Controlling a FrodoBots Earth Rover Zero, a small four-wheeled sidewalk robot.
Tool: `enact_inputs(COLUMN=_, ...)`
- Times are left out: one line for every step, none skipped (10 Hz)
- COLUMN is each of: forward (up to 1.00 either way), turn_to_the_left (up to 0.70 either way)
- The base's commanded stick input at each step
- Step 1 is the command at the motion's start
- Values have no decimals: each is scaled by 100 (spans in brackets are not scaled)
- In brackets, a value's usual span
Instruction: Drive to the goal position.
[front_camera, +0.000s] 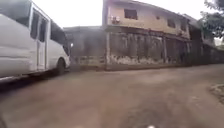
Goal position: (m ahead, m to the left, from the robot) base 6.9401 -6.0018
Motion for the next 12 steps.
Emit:
enact_inputs(forward=100, turn_to_the_left=-27)
enact_inputs(forward=100, turn_to_the_left=-27)
enact_inputs(forward=100, turn_to_the_left=-27)
enact_inputs(forward=100, turn_to_the_left=-27)
enact_inputs(forward=100, turn_to_the_left=-27)
enact_inputs(forward=100, turn_to_the_left=-27)
enact_inputs(forward=100, turn_to_the_left=-27)
enact_inputs(forward=100, turn_to_the_left=-27)
enact_inputs(forward=100, turn_to_the_left=-20)
enact_inputs(forward=100, turn_to_the_left=0)
enact_inputs(forward=100, turn_to_the_left=0)
enact_inputs(forward=100, turn_to_the_left=0)
